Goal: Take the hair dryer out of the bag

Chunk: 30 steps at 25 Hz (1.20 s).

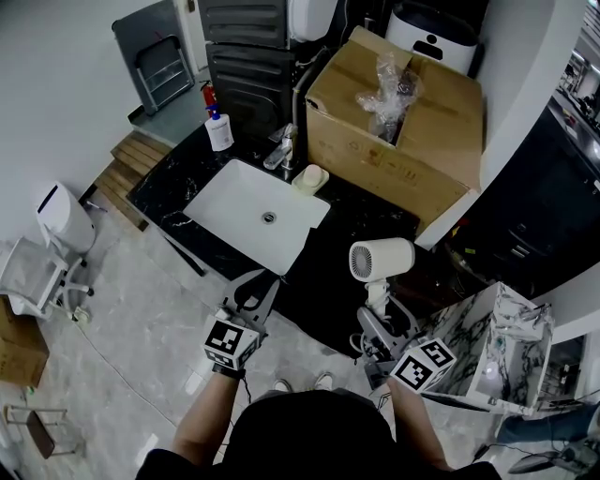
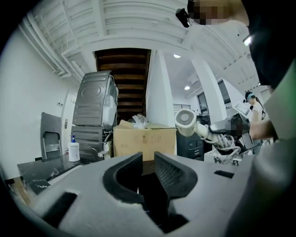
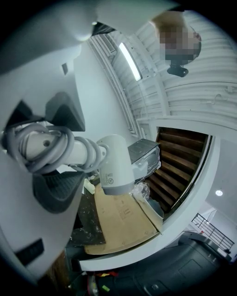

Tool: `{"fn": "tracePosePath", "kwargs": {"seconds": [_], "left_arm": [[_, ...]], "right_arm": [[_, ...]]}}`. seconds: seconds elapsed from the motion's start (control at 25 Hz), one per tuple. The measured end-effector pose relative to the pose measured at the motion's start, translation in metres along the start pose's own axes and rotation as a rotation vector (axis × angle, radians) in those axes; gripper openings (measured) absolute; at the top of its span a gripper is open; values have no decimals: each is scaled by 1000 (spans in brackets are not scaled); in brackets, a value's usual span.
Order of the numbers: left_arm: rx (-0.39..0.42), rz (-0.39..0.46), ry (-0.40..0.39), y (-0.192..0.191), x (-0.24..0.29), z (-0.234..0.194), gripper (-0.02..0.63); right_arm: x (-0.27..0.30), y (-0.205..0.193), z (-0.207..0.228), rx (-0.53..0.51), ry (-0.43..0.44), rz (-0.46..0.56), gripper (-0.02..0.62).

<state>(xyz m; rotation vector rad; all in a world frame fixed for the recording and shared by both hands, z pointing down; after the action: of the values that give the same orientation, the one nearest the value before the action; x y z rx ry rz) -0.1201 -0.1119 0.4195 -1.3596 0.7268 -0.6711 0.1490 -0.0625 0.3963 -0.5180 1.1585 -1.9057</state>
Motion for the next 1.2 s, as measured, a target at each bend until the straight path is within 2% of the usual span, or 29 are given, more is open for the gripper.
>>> {"fn": "tracePosePath", "kwargs": {"seconds": [0.08, 0.16, 0.32, 0.44, 0.52, 0.84, 1.2], "left_arm": [[21, 38, 10, 10, -2, 0, 54], [21, 66, 29, 19, -5, 0, 38], [7, 100, 98, 43, -14, 2, 21], [38, 105, 177, 53, -25, -2, 20], [49, 109, 201, 57, -32, -3, 20], [90, 148, 187, 78, -51, 7, 20], [121, 130, 177, 85, -57, 18, 20]], "right_arm": [[1, 2, 1, -2, 4, 2, 272], [1, 4, 3, -4, 8, 4, 272], [3, 9, 7, -5, 15, 10, 272], [3, 12, 10, -2, 19, 14, 272], [3, 14, 13, 0, 22, 16, 272], [2, 21, 21, 14, 16, 22, 272], [2, 31, 25, 44, 29, 49, 272]]}}
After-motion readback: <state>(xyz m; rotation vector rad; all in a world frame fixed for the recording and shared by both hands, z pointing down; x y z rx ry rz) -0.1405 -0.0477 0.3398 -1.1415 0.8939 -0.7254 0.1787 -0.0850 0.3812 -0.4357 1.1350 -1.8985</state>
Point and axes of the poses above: the fingertips, and each gripper's own axes: x forward along the fingers, z to its right, y out of its top, the point moved 6 cm from there along -x, backward along the fingers, and after that the axes turned 7 degrees about z, right-handed, at the moved point
